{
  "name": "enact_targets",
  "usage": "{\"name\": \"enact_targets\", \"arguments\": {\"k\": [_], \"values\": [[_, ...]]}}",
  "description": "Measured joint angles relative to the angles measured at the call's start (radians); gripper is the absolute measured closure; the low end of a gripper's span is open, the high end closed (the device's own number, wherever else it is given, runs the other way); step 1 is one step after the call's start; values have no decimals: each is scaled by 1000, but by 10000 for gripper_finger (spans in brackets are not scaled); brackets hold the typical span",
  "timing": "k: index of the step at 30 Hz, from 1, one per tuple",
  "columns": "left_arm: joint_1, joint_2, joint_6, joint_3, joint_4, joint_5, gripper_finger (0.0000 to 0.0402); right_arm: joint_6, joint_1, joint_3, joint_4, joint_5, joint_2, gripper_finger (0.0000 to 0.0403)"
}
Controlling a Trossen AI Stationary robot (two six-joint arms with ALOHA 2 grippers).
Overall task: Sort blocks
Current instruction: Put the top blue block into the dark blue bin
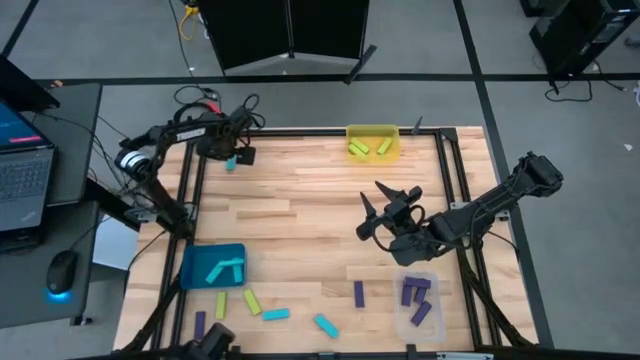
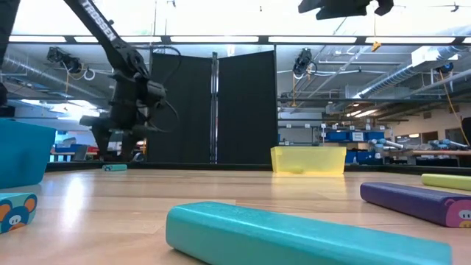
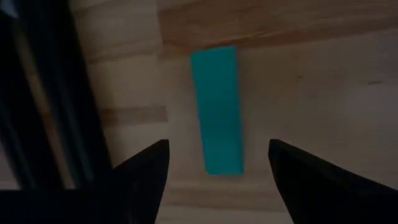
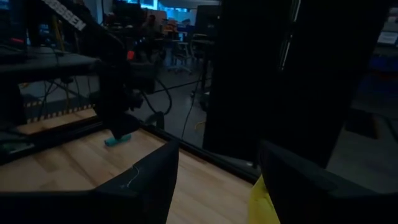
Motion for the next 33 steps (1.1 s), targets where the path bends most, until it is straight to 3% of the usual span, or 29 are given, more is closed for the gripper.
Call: {"name": "enact_targets", "arguments": {"k": [19, 25, 33], "values": [[10, 74, 76, -9, 105, 22, 128, -25, 1, 0, 11, -2, 0, 170], [11, 74, 76, -11, 109, 66, 167, -26, 1, 0, 12, -2, 0, 170], [7, 74, 80, -15, 117, 86, 248, -33, 1, 0, 19, -2, 0, 170]]}}
